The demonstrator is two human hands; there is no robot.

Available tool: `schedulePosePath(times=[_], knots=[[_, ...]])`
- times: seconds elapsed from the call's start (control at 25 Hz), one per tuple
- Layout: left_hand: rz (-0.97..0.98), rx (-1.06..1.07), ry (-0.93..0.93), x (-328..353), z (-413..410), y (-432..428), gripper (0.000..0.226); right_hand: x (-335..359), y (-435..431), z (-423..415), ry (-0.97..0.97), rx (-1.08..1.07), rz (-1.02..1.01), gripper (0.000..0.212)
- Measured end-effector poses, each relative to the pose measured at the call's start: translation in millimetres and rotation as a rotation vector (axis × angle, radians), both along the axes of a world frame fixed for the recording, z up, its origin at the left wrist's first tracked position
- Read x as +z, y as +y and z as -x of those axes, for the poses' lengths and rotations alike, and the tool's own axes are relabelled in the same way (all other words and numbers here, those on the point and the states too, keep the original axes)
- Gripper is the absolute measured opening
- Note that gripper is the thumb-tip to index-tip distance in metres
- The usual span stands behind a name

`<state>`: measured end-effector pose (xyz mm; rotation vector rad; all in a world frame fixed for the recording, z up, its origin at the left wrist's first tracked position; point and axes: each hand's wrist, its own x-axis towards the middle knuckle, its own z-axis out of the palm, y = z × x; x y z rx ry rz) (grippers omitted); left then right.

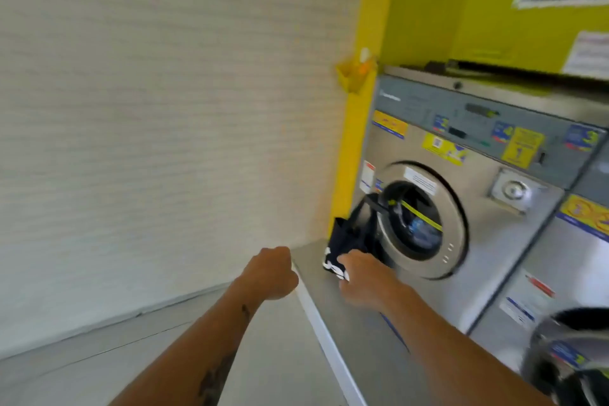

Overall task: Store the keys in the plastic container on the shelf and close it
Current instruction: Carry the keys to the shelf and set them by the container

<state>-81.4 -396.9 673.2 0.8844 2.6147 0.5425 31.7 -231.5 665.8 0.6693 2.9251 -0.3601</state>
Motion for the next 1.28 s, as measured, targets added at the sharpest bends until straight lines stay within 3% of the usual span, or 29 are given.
schedulePosePath(times=[0.28,0.68,1.0,1.28], knots=[[-0.191,0.387,-0.023,43,49,-253,0.035,57,-212,105,0.044,0.416,-0.008,0.057],[0.121,0.751,0.173,61,76,-612,0.037,78,-559,220,0.063,0.825,-0.005,0.058],[0.257,1.023,0.137,56,83,-799,0.036,82,-769,300,0.054,1.126,0.018,0.058],[0.250,1.225,0.054,56,153,-912,0.034,63,-920,412,-0.001,1.288,0.119,0.062]])
